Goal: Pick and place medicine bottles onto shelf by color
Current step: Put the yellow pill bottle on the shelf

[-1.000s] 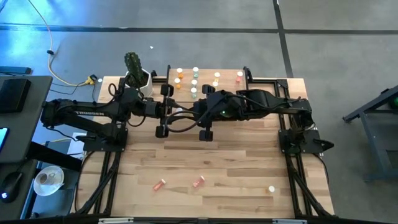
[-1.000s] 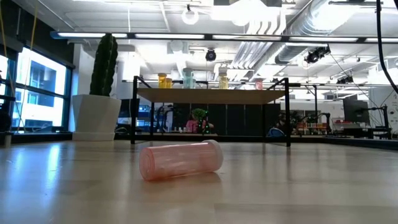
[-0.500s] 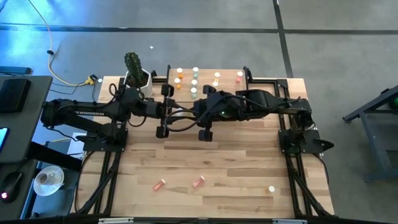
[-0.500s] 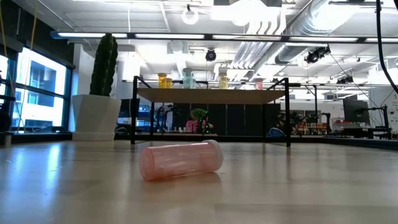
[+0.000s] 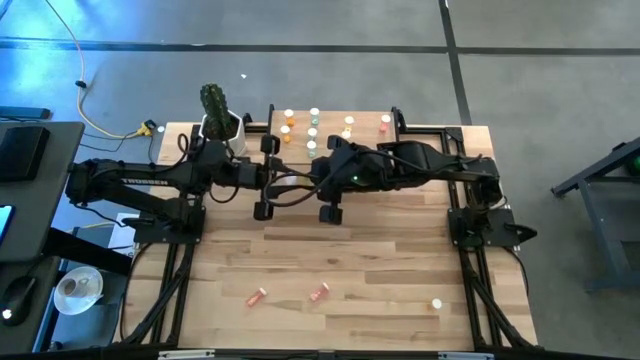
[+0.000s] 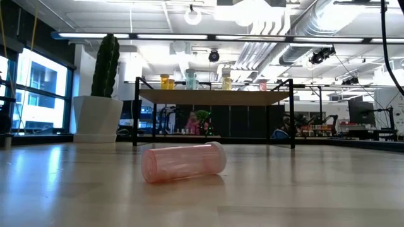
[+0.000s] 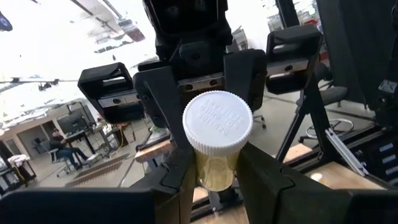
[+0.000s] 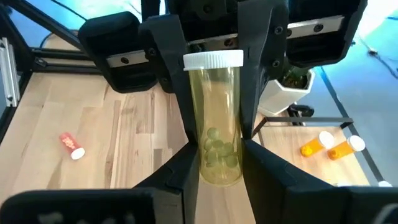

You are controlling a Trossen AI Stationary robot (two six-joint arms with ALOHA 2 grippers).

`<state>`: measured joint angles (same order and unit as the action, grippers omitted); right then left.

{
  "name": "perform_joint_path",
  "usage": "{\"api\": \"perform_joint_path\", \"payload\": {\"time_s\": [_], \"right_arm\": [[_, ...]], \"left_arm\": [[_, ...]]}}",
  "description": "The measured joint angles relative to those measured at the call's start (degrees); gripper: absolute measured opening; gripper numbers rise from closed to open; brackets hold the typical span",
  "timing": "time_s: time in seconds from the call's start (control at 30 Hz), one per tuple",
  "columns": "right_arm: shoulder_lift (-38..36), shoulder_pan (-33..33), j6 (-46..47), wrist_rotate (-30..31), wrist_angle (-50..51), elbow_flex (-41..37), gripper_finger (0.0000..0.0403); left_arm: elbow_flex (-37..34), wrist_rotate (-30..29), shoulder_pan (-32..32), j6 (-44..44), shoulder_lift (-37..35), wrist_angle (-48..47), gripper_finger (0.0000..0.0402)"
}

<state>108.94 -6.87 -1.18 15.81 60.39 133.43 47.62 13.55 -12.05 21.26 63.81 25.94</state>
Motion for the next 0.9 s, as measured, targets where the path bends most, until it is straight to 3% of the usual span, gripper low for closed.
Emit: {"api": "perform_joint_path", "payload": {"time_s": [0.4,0.67,0.9], "right_arm": [[0.1,0.5,2.44,2.26,2.45,-0.22,0.0203],[0.07,0.5,2.39,2.34,3.91,-0.22,0.0213],[0.28,0.5,-0.32,1.15,4.1,-0.22,0.0213]], "left_arm": [[0.0,-6.46,0.07,2.07,-0.07,-7.24,0.0093],[-0.04,-11.01,0.07,2.03,-0.04,-14.49,0.0093],[-0.04,-11.62,0.07,-0.44,-0.04,-24.89,0.0093]]}}
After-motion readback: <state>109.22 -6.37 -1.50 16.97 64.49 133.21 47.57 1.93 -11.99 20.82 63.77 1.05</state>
